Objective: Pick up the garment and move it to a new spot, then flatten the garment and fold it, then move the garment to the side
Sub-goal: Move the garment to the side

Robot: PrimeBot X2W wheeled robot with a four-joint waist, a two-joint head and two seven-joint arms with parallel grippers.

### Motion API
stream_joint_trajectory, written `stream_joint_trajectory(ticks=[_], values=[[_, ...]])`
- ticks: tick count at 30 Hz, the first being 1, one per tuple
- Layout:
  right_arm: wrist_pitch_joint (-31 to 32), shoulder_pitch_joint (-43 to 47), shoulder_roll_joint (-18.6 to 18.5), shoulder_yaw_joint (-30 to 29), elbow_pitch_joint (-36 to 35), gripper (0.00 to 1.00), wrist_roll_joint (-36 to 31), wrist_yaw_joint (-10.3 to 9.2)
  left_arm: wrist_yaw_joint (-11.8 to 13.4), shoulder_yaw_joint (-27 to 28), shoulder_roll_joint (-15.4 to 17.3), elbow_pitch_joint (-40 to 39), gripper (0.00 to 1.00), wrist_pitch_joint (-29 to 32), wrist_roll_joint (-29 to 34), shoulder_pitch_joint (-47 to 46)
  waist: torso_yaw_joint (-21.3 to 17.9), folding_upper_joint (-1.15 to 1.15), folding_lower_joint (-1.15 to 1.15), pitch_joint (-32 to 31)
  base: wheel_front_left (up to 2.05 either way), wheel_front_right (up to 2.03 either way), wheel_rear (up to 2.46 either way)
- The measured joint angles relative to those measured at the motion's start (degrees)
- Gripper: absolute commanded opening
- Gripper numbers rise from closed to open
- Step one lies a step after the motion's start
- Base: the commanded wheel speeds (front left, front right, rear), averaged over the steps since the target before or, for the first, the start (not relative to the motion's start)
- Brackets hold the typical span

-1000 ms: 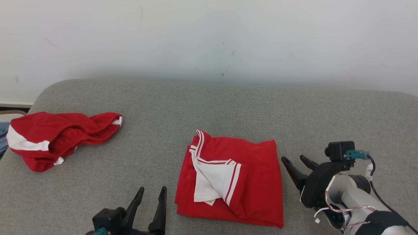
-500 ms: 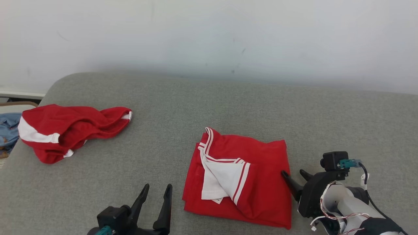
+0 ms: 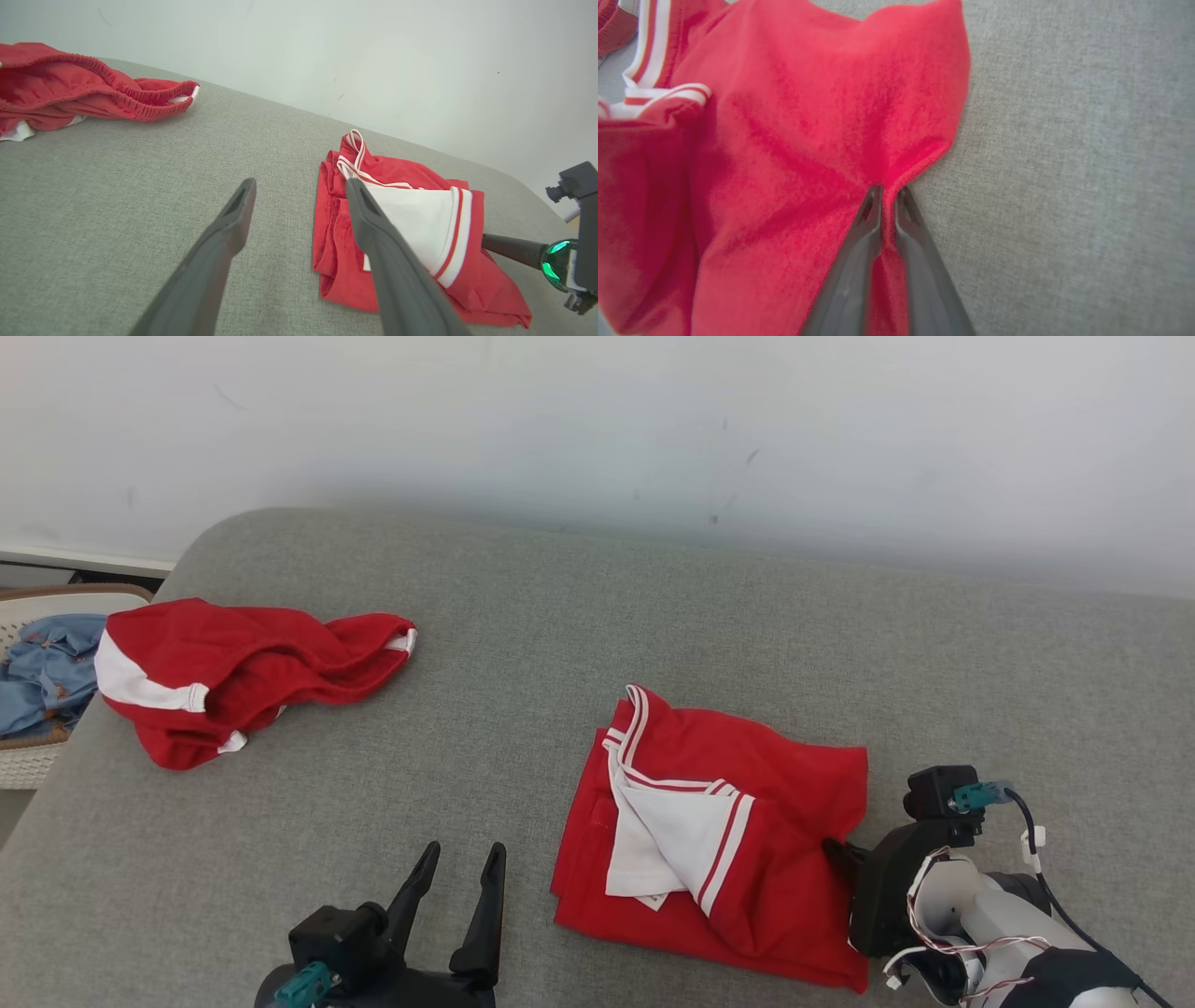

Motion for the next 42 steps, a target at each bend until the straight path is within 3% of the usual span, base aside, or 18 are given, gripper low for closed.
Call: stream_joint_trajectory(ticks=[10, 18, 24, 42], values=[[0.58, -1.90, -0.18, 0.18, 0.80, 0.00, -0.05, 0.86, 0.09, 1.16, 0.05, 0.45, 1.00, -0.10, -0.09, 0.00, -0.66, 0.00, 0.00, -0.02, 0.00, 0.00, 0.00], [0.35, -6.10, -4.03, 0.29, 0.34, 0.00, -1.26, 1.60, 0.10, 1.23, 0.07, 1.10, 1.00, -0.35, -0.26, 0.05, -2.70, 0.00, 0.00, -0.87, 0.00, 0.00, 0.00], [0.45, -6.69, -4.69, 0.89, 0.04, 0.00, -1.81, 2.22, 0.51, 1.21, 0.14, 1.46, 1.00, -0.37, -0.44, 0.34, -4.83, 0.00, 0.00, -2.22, 0.00, 0.00, 0.00], [3.03, -9.61, -10.83, 0.05, 5.08, 0.00, -1.74, 2.71, 0.49, 0.11, 1.48, -1.14, 1.00, -0.59, -0.30, 2.94, -10.95, 0.00, 0.00, -3.21, 0.00, 0.00, 0.00]])
